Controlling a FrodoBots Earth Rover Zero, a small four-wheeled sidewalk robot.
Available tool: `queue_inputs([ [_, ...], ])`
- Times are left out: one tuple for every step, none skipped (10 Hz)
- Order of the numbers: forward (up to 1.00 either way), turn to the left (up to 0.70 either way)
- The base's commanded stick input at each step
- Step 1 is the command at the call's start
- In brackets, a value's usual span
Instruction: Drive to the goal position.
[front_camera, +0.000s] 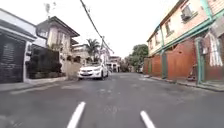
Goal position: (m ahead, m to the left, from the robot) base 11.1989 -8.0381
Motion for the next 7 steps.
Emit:
queue_inputs([
  [0.7,-0.1],
  [0.7,-0.34],
  [0.7,-0.35],
  [0.7,-0.35],
  [0.7,-0.35],
  [0.7,-0.35],
  [0.7,-0.35],
])
